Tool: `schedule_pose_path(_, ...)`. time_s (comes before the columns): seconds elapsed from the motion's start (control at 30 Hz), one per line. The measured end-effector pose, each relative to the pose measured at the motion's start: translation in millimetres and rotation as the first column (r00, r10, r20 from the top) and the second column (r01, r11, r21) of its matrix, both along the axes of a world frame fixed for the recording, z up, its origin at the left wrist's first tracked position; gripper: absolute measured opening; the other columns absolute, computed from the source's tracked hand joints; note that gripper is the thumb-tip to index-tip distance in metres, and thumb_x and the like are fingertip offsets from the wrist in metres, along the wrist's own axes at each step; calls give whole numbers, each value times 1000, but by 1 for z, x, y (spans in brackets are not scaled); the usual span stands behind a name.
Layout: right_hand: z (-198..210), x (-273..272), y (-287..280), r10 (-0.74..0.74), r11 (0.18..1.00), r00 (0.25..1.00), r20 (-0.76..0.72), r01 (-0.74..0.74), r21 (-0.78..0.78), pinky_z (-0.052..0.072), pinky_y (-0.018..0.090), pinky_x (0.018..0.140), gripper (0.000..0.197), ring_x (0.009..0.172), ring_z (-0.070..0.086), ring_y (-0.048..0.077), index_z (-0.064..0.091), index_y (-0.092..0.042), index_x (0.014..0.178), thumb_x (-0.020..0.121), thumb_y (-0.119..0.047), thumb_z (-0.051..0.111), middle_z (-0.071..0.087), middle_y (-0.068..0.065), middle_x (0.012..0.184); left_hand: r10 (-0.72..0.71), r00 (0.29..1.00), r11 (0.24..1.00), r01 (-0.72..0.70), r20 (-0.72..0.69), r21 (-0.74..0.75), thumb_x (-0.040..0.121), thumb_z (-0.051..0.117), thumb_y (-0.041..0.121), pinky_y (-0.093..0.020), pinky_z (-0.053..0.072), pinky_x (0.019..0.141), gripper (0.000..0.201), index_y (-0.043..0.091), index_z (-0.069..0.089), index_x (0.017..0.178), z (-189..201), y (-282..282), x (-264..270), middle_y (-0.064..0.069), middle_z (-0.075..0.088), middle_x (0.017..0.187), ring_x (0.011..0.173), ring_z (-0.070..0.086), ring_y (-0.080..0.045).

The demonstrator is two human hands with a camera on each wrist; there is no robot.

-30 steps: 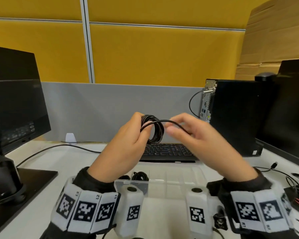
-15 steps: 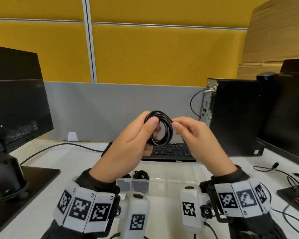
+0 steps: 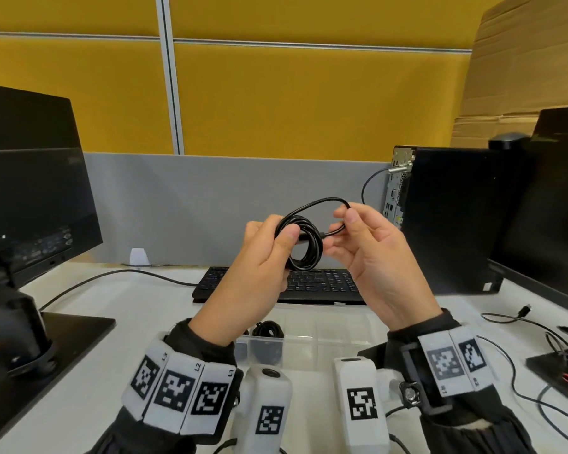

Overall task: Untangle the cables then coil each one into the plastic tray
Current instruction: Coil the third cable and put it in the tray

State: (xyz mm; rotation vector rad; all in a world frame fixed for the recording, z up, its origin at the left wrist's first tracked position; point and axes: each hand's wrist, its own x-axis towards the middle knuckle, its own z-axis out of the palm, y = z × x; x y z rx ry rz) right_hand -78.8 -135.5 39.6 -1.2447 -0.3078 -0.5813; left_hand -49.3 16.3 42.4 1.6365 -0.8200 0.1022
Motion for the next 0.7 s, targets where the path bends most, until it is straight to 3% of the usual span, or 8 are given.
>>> schedule_pose_path(0.27,-5,4,2,36,999,996,-79,-37,-10,56,22,69,15,64,61,13,61,-10,100,94,-12,47,56,8,81,-108,982,983,82,-157,-162,100,34,25,-15,23,39,27,14,46,78,2,0,0,3,41,68,41,26,-2)
schedule_pose_path(0.4,-8,7,4,95,995,988,-126,-95,5,56,26,73,16,73,63,18,59,-10,106,94,-8,49,55,20,95,-148,972,973,110,-181,-202,99,35,25,-15,23,39,25,16,49,80,2,1,0,5,43,62,41,26,-3)
schedule_pose_path(0.57,-13,10,10,136,989,966,-218,-146,-31,58,33,73,21,87,60,36,55,-7,114,93,-8,53,65,22,94,-239,950,956,193,-202,-222,99,35,25,-18,20,41,23,10,53,95,3,1,-4,1,50,69,43,26,-5)
schedule_pose_path(0.63,-14,11,12,150,987,960,-235,-158,-15,55,39,81,29,89,57,38,52,0,119,92,-8,55,64,23,96,-270,939,946,218,-213,-239,99,35,25,-18,20,41,24,11,53,95,4,0,-5,5,55,70,43,26,-5)
schedule_pose_path(0.7,-13,11,13,169,986,959,-229,-165,38,55,39,83,29,88,59,36,51,2,120,92,-7,54,64,22,97,-271,938,944,214,-218,-252,99,35,25,-17,20,41,23,12,53,92,3,0,-5,5,52,67,43,26,-4)
